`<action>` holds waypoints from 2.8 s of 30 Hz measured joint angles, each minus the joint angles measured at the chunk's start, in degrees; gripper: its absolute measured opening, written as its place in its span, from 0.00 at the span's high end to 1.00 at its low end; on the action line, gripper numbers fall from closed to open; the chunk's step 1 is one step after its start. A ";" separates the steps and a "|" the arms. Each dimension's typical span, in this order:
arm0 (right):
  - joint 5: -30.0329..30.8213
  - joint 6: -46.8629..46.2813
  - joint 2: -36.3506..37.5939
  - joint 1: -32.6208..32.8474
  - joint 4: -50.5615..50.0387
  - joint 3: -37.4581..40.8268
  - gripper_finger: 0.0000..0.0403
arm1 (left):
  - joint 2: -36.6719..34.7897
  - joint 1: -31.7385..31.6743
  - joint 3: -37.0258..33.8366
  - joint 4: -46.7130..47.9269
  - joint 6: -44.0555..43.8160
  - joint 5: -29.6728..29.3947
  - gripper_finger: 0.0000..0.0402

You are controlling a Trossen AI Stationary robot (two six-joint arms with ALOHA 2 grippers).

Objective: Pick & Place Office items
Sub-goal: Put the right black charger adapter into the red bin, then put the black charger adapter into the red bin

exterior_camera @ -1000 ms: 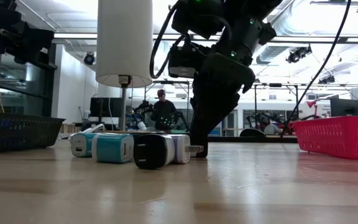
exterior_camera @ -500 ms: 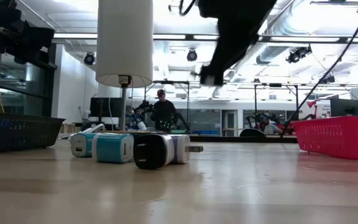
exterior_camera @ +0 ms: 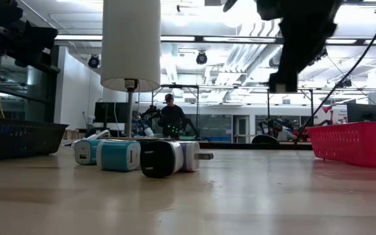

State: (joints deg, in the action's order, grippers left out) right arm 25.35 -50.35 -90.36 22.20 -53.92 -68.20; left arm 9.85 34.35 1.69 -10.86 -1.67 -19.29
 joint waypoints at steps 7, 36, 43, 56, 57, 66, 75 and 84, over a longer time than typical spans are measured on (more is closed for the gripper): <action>3.52 -15.44 6.97 4.37 0.17 9.19 0.66 | 0.00 0.00 0.00 0.05 0.00 0.00 0.42; -0.15 -45.72 12.21 14.18 0.10 25.82 0.66 | 0.04 0.00 0.00 0.07 0.00 0.00 0.42; -1.51 -46.01 12.19 14.18 4.39 28.91 0.65 | 0.04 0.00 0.00 0.08 0.00 0.00 0.42; -1.75 -45.99 12.17 14.18 7.06 30.79 0.64 | 0.04 0.00 -0.01 0.09 0.00 0.00 0.42; -1.73 -45.88 12.17 14.18 7.06 30.79 0.63 | 0.04 0.00 0.00 0.10 0.00 0.00 0.42; -1.49 -45.64 12.17 14.18 7.00 30.79 0.50 | 0.04 0.00 0.00 0.07 0.00 0.00 0.42; -1.18 -45.61 13.32 14.18 6.11 30.79 0.50 | 0.04 0.00 0.00 0.07 0.00 0.00 0.42; 1.01 -44.22 19.74 13.78 4.75 30.77 0.51 | 0.04 0.00 0.00 0.08 0.00 0.00 0.42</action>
State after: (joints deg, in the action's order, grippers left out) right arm 26.36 -94.56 -70.62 35.98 -49.17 -37.43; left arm 9.89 34.35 1.69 -10.78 -1.67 -19.29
